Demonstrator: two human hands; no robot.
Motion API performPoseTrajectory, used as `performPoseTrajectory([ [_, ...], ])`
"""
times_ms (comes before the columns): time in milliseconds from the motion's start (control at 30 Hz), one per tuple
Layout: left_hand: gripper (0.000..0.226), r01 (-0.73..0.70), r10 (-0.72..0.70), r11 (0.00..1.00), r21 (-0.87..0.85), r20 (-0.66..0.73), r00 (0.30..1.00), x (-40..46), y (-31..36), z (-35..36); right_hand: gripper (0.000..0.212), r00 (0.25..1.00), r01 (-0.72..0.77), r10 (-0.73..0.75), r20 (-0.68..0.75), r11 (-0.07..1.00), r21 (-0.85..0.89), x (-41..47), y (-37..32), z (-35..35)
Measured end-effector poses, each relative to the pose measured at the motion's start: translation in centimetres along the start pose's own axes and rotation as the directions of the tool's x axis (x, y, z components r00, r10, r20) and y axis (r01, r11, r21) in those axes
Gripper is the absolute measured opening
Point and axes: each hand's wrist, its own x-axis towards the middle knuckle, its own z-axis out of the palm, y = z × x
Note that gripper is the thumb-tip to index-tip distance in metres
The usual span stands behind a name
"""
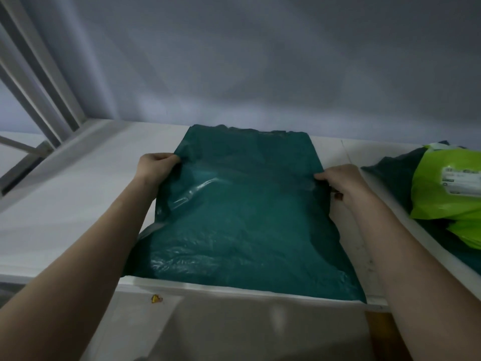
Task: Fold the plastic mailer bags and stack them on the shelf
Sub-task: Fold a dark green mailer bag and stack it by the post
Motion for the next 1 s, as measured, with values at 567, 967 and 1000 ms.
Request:
performPoseTrajectory([
  [567,0.013,0.002,0.000,0.999,-0.049,0.047,0.999,-0.7,2.0,-0.7,0.018,0.988,0.118,-0.090,-0.122,0.963,0.244,-1.0,-1.1,-0.3],
  [967,0.008,0.053,-0.029,0.943,-0.327,0.077,0.997,-0.1,1.9,-0.6,0.015,0.989,0.129,-0.097,-0.112,0.938,0.321,-1.0,-1.2,-0.5],
  [1000,0.008,0.065,-0.030,0.925,-0.374,0.097,0.995,-0.1,1.9,-0.5,0.011,0.993,0.111,-0.088,-0.079,0.919,0.379,-1.1,-1.3,-0.4],
])
